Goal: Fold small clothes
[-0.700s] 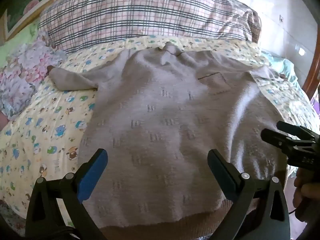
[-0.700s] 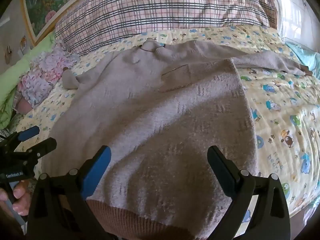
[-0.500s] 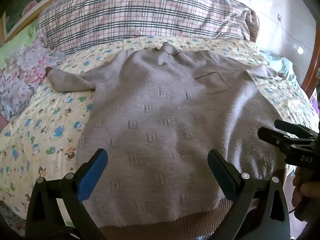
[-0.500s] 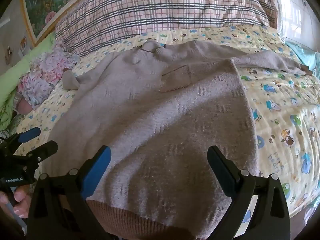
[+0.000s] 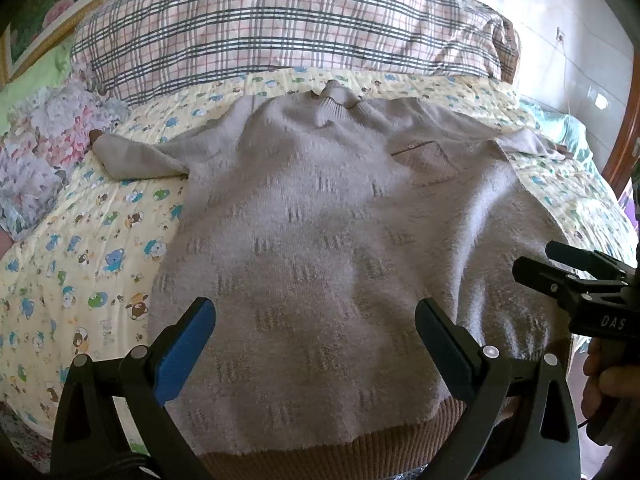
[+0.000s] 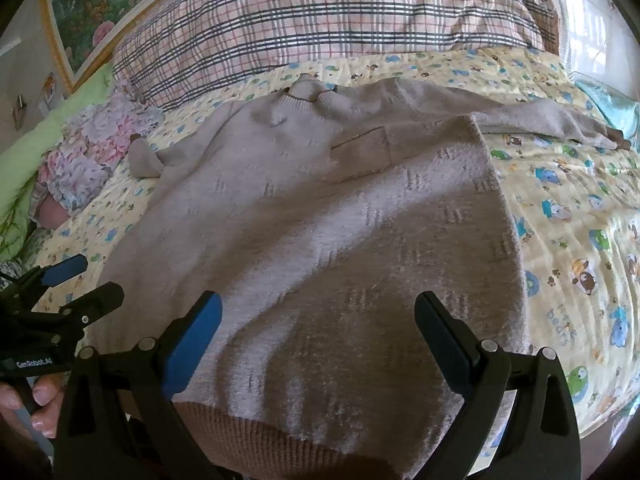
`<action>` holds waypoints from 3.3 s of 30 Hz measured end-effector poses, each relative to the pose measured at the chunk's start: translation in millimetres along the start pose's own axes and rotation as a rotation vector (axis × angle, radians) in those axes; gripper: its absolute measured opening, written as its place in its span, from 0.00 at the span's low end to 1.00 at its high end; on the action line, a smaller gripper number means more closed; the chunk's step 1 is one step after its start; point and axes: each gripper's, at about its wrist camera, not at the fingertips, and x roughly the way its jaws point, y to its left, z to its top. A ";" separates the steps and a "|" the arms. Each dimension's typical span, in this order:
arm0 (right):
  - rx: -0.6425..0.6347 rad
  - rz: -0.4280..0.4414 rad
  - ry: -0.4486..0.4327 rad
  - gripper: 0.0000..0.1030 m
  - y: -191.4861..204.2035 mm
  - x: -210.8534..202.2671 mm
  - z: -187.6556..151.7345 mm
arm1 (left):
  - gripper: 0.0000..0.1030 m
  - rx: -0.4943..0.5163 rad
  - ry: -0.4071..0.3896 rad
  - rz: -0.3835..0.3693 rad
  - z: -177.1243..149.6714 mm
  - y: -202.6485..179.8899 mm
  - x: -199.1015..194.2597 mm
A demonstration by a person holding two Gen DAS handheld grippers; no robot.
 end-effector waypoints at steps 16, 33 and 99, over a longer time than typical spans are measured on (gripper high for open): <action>0.007 0.001 0.008 0.94 0.4 3.1 -0.6 | 0.97 -0.001 0.036 -0.001 3.4 4.6 10.9; 0.029 0.015 0.002 0.94 -1.3 4.4 6.4 | 0.97 0.002 0.064 -0.005 4.5 3.1 22.2; 0.776 -0.277 -0.249 0.07 -447.8 17.9 155.2 | 0.97 -0.034 0.074 0.077 182.5 33.5 201.4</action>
